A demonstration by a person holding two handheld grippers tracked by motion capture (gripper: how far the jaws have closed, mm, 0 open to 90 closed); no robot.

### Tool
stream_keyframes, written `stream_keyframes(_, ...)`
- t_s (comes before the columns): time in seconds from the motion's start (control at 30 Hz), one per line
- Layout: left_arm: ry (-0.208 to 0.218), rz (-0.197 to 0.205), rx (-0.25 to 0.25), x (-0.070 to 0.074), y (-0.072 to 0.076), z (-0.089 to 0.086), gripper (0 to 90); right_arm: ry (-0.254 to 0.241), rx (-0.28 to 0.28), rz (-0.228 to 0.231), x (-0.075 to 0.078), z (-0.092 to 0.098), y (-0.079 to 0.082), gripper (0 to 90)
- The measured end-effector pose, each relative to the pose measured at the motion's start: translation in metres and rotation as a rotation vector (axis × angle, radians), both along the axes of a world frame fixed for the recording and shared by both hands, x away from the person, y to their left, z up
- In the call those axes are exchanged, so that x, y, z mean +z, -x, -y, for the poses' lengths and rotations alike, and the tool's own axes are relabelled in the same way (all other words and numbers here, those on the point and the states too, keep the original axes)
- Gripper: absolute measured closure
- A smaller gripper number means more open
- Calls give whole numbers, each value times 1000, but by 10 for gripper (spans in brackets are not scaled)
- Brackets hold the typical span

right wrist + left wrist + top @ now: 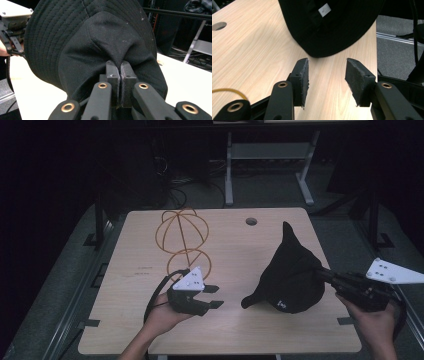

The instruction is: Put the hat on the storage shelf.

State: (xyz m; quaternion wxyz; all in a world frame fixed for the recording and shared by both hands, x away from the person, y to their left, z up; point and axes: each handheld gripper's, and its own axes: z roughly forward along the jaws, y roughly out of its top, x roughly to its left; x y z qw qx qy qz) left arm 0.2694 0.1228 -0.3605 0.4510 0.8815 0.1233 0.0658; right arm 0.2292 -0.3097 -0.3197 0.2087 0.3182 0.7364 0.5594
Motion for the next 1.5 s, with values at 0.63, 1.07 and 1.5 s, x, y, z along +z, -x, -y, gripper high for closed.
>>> stream_keyframes(0.63, 1, 2, 43, -22, 7, -24, 449, 22, -8, -30, 24, -7, -16, 876)
stream_keyframes(1.07, 14, -30, 73, -35, 9, -36, 372, 44, 0, -25, 44, -17, -27, 876)
stream_keyframes(1.5, 26, -52, 80, -44, 11, -41, 334, 90, 31, -23, 66, -36, -43, 876)
